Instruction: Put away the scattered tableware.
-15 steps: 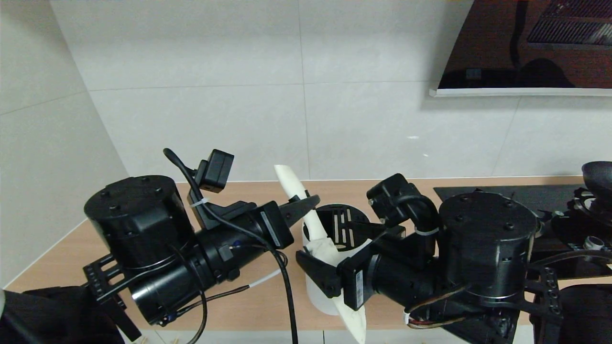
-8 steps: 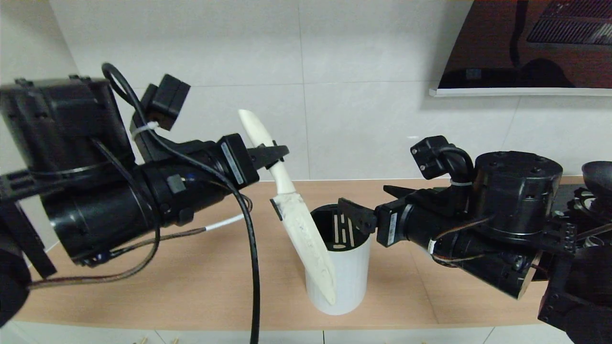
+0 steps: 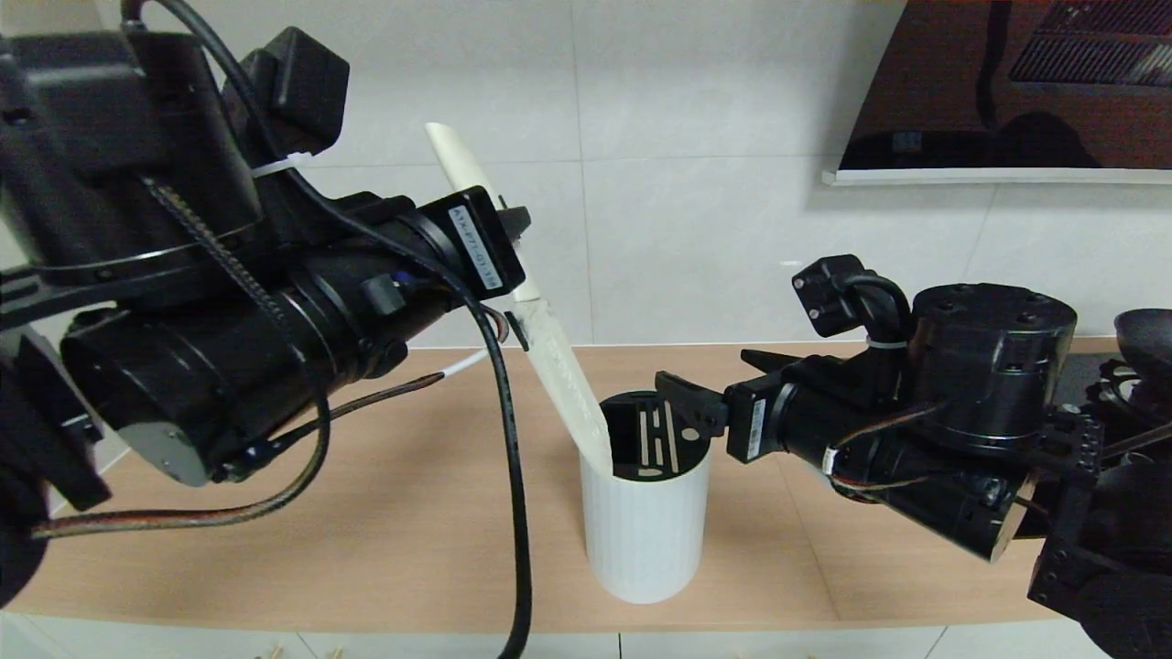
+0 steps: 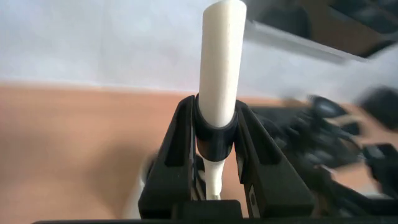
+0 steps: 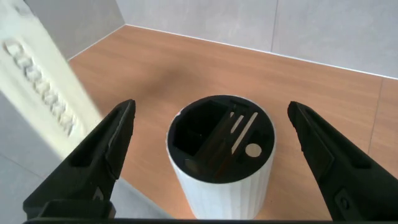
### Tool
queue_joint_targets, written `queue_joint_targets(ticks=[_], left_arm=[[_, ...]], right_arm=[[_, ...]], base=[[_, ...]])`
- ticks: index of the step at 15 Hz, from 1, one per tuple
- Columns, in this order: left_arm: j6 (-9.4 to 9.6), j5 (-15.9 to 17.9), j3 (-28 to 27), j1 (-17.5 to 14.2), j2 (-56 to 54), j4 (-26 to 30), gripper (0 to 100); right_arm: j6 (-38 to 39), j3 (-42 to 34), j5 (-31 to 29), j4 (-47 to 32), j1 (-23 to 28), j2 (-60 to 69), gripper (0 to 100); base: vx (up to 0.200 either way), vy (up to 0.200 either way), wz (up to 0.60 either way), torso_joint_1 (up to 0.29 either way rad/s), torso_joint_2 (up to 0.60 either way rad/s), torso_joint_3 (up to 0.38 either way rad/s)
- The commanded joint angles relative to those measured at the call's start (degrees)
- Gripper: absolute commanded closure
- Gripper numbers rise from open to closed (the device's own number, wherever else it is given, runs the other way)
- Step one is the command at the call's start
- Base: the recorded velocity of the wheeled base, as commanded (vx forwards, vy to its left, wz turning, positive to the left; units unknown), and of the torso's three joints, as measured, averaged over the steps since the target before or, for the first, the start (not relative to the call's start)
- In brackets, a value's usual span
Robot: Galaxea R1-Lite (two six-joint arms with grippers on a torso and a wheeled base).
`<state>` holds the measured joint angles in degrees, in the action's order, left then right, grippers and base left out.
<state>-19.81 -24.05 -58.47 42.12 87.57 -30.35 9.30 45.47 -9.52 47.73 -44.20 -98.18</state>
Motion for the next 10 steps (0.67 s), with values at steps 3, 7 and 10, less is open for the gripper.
queue_joint_targets(ticks=[3,7,10], left_arm=[[7.51,-7.5,2.74,3.06,7.01,-11.75,100],[13.66,-8.91,5.47,3.5,13.51,-25.02,100],[15.42,-9.79,5.47,3.58,16.94,-30.64,100]], right_arm=[[0.01,0.14,-0.06,0.0,0.61,-1.31,0],[-0.16,2.25,-3.57,-0.27,4.74,-2.98,0],[-0.34,2.43,-4.37,-0.27,5.88,-3.59,0]], base=[[0.0,0.0,0.0,0.0,0.0,0.0],[0.0,0.0,0.0,0.0,0.0,0.0],[0.0,0.0,0.0,0.0,0.0,0.0]])
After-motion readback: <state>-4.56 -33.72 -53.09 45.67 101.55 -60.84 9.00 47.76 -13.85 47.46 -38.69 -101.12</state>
